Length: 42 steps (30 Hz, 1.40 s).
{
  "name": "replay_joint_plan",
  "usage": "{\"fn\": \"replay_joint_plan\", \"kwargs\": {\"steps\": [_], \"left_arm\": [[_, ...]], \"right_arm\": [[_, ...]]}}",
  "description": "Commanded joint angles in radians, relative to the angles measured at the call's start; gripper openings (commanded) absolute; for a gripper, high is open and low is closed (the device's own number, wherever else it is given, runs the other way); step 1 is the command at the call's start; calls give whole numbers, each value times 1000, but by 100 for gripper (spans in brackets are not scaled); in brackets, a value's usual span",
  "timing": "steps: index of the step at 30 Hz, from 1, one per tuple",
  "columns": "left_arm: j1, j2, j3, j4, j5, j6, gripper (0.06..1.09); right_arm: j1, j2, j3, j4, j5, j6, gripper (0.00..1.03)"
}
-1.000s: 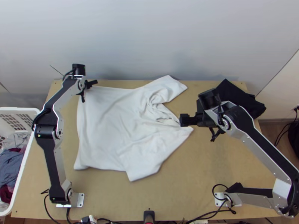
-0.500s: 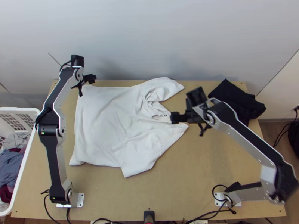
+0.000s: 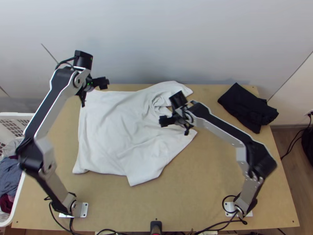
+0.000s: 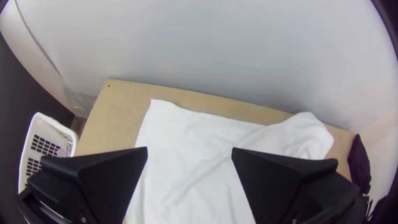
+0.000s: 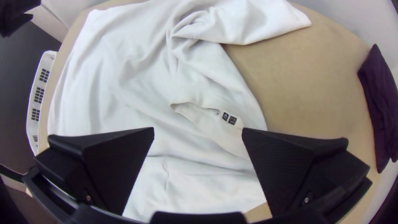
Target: Fold the t-shirt
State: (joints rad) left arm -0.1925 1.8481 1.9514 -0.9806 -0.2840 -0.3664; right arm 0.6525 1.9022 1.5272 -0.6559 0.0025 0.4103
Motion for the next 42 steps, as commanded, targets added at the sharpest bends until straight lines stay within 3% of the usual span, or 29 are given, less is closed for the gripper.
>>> {"fn": "replay_joint_plan", "kwargs": {"steps": [1, 10, 14, 18, 21, 23, 29, 42], "left_arm": [[-42, -256, -244, -27, 11, 0, 104], [-55, -533, -643, -13, 12, -19, 104], [-87, -618, -752, 8, 14, -25, 104], [-97, -633, -793, 11, 20, -32, 104], [-102, -632, -804, 11, 23, -40, 104], [-107, -630, -802, 11, 23, -45, 104], [-122, -627, -813, 11, 26, -45, 104], [-151, -621, -858, 20, 26, -52, 104]], "right_arm": [[49, 136, 102, 16, 2, -4, 98], [59, 267, 218, 15, 7, -11, 97], [49, 291, 237, 10, 8, -11, 88], [49, 304, 238, 10, 16, -11, 84], [50, 304, 245, 21, 80, -18, 42], [50, 304, 252, 29, 128, -44, 20], [33, 304, 249, 29, 179, -45, 10], [-27, 278, 232, 29, 206, -48, 7]]}}
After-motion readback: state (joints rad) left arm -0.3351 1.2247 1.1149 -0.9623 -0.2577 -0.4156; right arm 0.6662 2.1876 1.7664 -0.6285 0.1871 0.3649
